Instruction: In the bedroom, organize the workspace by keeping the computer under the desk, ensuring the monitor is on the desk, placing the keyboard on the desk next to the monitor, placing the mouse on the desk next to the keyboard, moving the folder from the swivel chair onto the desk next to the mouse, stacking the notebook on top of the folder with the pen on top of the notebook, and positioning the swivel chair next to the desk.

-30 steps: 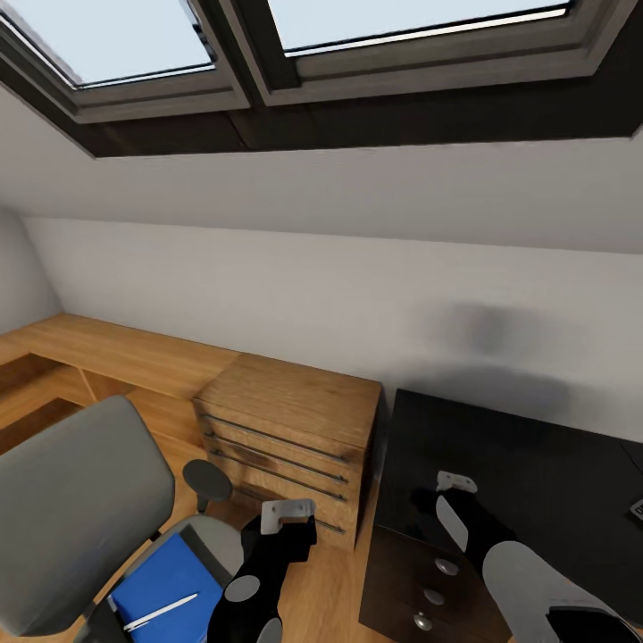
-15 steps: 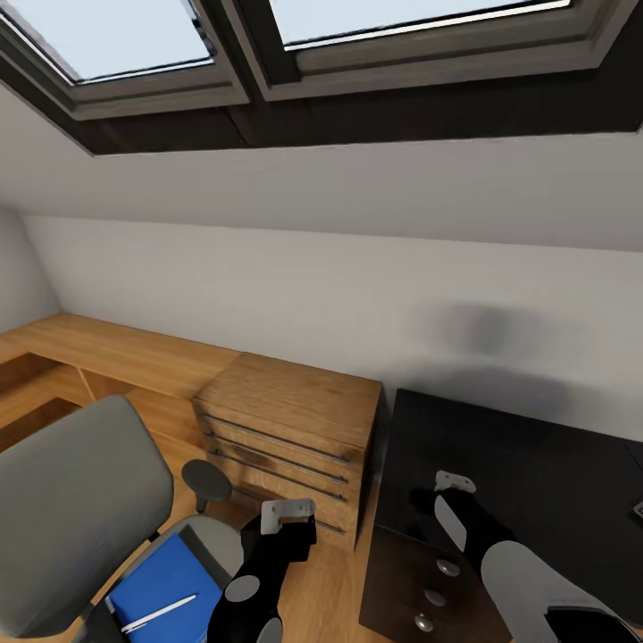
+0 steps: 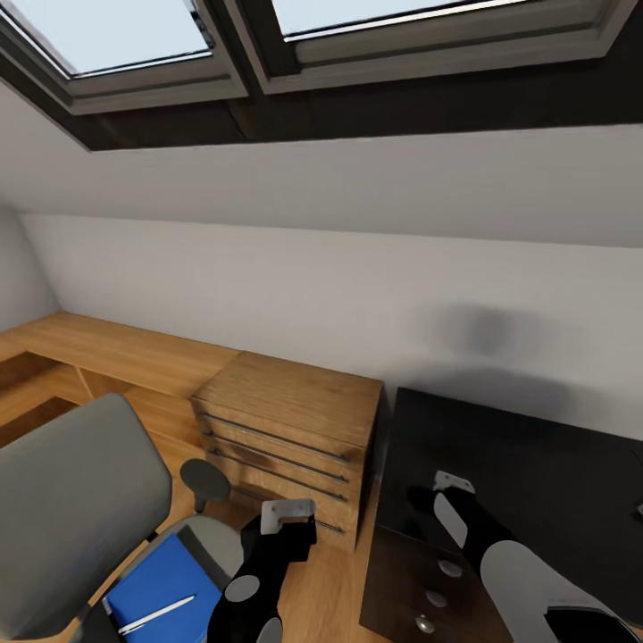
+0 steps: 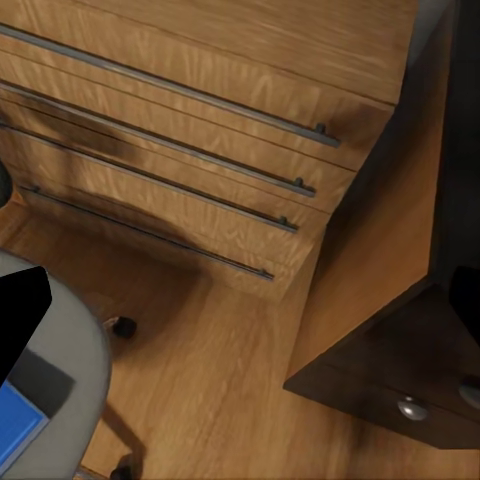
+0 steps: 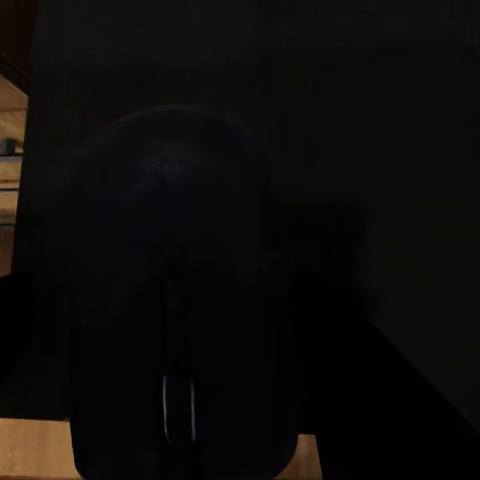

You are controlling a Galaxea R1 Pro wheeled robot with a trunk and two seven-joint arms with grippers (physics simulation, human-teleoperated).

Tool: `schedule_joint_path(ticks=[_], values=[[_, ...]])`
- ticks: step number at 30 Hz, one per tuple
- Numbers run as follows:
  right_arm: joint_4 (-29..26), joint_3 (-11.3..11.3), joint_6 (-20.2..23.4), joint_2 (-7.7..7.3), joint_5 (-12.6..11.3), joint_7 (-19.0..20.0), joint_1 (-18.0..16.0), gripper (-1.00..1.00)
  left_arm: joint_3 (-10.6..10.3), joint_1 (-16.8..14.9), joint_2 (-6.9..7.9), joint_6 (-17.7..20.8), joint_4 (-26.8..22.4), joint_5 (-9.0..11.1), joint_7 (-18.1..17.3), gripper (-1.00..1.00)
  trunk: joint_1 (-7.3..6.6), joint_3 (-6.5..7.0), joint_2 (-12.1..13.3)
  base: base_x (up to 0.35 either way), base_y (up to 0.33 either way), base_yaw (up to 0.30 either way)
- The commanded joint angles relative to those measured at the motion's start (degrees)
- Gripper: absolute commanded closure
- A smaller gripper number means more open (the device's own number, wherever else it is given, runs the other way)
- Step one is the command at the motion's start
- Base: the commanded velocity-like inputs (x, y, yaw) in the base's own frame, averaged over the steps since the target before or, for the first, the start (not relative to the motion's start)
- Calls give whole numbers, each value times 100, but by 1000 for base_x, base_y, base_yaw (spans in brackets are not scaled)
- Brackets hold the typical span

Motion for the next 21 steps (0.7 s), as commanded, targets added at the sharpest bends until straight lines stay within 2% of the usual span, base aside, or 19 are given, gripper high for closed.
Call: schedule_joint_path(ticks=[1, 10, 21], values=[[-14, -5, 33, 2, -46, -18, -2, 100, -8, -6, 1, 12, -7, 61, 58, -100, 25, -29, -51, 0, 0, 0], [-164, 17, 183, -5, 171, -260, -2, 100, 2, -6, 2, 14, -7, 63, 58, -100, 222, -191, -412, 0, 0, 0], [-309, 4, 313, -13, 184, -312, -2, 100, 3, -6, 2, 21, -7, 61, 60, -100, 464, -388, -853, 0, 0, 0]])
